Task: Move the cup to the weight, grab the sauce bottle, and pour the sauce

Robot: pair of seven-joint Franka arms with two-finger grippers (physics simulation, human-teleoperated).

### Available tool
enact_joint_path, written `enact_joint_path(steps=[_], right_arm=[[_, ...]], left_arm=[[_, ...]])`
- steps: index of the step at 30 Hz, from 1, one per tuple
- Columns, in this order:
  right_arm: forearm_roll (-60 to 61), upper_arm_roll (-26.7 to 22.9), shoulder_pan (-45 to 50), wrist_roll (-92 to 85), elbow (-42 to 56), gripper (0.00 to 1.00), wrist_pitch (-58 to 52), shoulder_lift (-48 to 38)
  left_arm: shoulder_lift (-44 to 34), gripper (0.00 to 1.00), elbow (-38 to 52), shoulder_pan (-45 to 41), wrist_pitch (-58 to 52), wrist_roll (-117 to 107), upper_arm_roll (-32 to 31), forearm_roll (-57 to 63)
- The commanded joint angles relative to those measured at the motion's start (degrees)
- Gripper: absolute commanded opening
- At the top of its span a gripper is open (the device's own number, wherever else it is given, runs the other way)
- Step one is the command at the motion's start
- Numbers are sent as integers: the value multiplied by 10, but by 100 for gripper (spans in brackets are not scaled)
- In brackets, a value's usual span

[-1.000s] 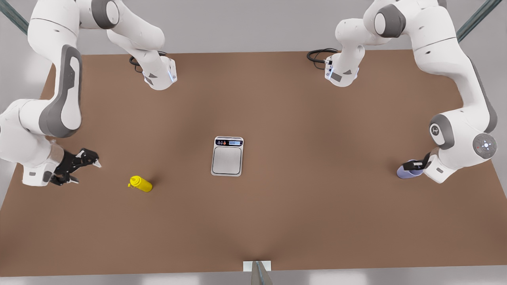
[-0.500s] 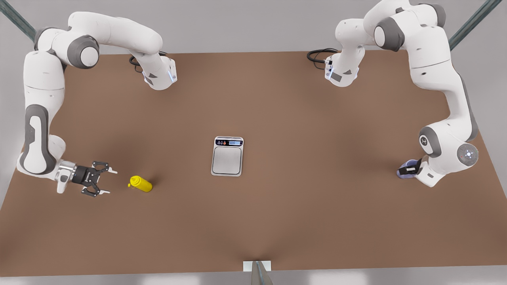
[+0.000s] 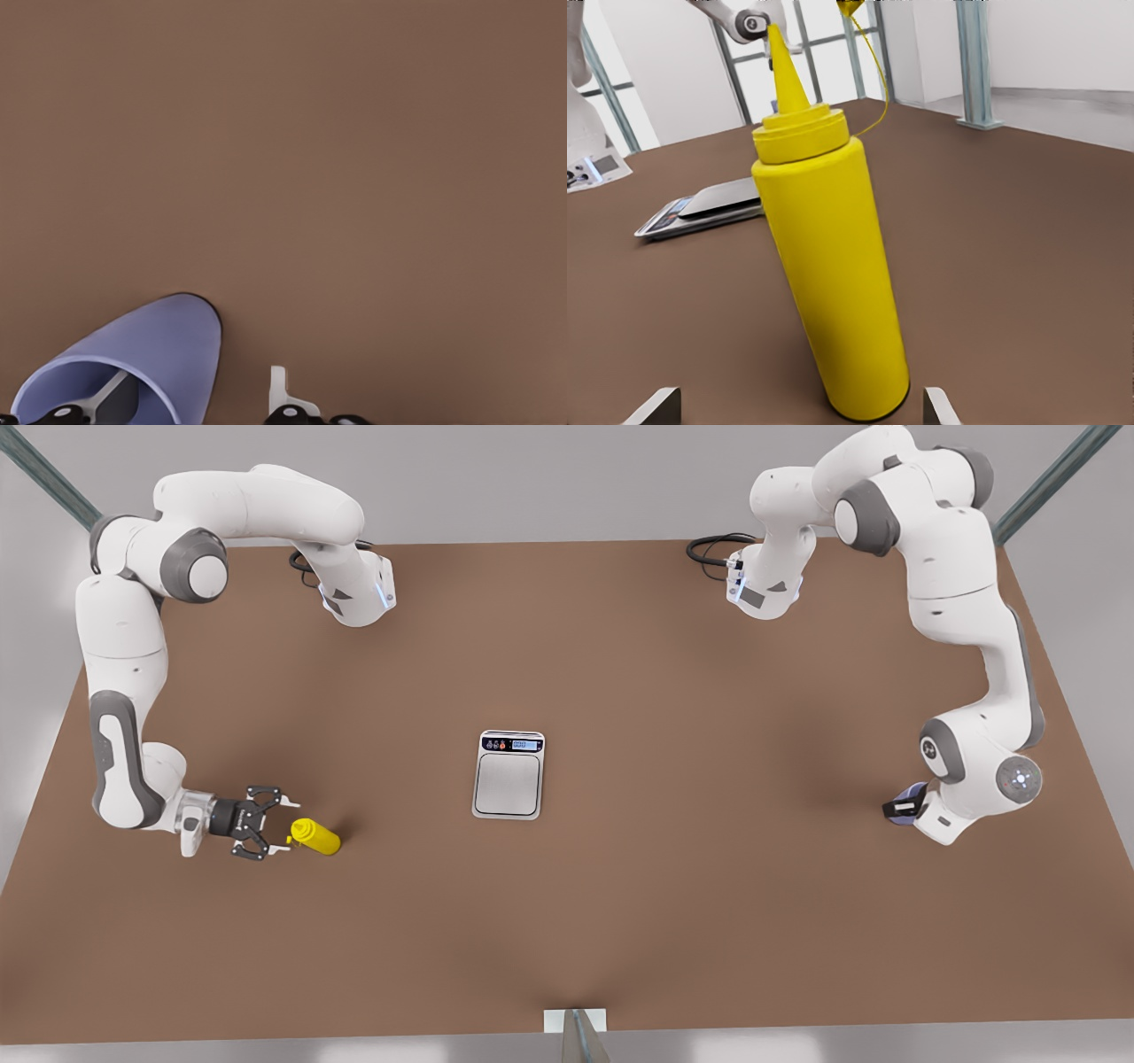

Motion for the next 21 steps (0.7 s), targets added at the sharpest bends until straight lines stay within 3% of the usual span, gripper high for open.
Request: enact_joint_path(steps=[1, 3, 4, 8, 9, 21], right_arm=[[3, 1, 1, 0, 0, 100, 1, 3], [15, 4, 8, -1, 1, 100, 5, 7], [18, 4, 16, -1, 2, 100, 6, 9], [34, 4, 31, -2, 3, 100, 8, 12], [39, 4, 32, -1, 5, 100, 8, 13], [57, 4, 48, -1, 12, 100, 17, 20]], left_arm=[[3, 64, 0, 0, 2, 0, 0, 0], [2, 54, 0, 0, 2, 16, 0, 1], [3, 42, 0, 0, 2, 16, 1, 1], [3, 31, 1, 0, 2, 20, 3, 2], [7, 21, 1, 0, 2, 20, 3, 3], [8, 21, 2, 0, 8, 20, 3, 3]])
